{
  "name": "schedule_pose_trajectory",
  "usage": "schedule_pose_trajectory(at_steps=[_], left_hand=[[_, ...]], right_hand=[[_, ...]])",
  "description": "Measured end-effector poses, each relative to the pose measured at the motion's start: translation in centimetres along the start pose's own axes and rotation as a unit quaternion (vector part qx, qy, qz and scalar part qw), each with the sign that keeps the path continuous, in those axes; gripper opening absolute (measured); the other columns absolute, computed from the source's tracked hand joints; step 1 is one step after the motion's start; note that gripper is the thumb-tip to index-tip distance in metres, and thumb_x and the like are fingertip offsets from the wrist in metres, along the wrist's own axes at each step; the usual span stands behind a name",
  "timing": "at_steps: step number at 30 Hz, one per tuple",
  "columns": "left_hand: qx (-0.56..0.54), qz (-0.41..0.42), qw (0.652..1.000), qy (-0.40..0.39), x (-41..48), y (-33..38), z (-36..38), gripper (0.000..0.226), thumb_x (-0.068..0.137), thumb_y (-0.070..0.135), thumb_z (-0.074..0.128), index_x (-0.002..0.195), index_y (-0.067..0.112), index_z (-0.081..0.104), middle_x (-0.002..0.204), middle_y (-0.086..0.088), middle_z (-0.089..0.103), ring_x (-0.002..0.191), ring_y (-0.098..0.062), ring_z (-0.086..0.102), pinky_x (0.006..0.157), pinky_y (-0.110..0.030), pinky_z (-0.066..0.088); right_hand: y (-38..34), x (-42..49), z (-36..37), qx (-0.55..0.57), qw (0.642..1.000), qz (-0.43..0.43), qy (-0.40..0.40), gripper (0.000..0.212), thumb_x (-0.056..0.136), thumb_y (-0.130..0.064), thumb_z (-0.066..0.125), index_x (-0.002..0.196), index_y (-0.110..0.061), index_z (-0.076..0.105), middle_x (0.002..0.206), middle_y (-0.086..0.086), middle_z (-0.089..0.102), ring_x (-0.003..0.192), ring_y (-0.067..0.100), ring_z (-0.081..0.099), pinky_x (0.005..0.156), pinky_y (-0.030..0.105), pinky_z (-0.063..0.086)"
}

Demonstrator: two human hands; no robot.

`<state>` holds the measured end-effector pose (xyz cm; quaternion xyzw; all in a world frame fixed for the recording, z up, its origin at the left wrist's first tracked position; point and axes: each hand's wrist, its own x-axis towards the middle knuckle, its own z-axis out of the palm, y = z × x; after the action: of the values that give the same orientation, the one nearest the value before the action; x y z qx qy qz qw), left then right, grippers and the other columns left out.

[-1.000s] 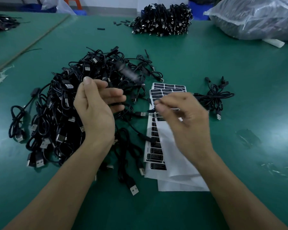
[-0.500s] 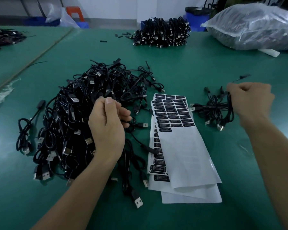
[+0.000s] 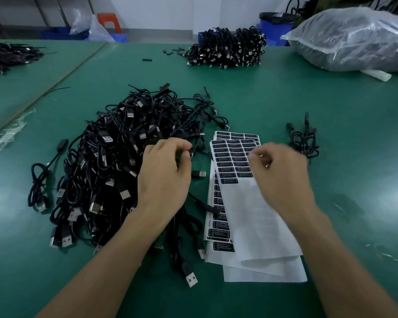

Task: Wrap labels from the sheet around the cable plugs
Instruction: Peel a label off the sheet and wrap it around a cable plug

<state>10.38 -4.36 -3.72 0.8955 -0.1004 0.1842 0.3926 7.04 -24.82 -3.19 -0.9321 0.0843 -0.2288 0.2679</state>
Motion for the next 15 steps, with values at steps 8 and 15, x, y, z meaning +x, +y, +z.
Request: schedule_pose_trajectory(at_steps=[8, 15], left_hand=[[0.382, 0.027, 0.918, -0.1, 4.8, 0.4, -0.1, 0.036, 0.1, 0.017, 0.052, 0.136, 0.02, 0.054, 0.135, -0.003, 0.059, 0.128, -0.03, 0.045, 0.104, -0.044, 0.033], [0.409, 0.016, 0.909, -0.071, 5.7, -0.4, 0.0, 0.027, 0.098, 0.026, 0.062, 0.123, 0.017, 0.057, 0.116, -0.007, 0.065, 0.114, -0.032, 0.056, 0.093, -0.044, 0.039]], right_hand=[[0.3, -2.0, 0.8, -0.066, 0.987, 0.011, -0.146, 0.064, 0.088, -0.068, 0.043, 0.138, -0.032, 0.057, 0.107, -0.006, 0.041, 0.106, 0.014, 0.039, 0.096, 0.037, 0.042], [0.2, -3.1, 0.0, -0.09, 0.967, -0.014, -0.238, 0.078, 0.073, -0.089, 0.035, 0.143, -0.056, 0.038, 0.162, -0.007, 0.013, 0.149, 0.015, 0.0, 0.119, 0.052, 0.003]])
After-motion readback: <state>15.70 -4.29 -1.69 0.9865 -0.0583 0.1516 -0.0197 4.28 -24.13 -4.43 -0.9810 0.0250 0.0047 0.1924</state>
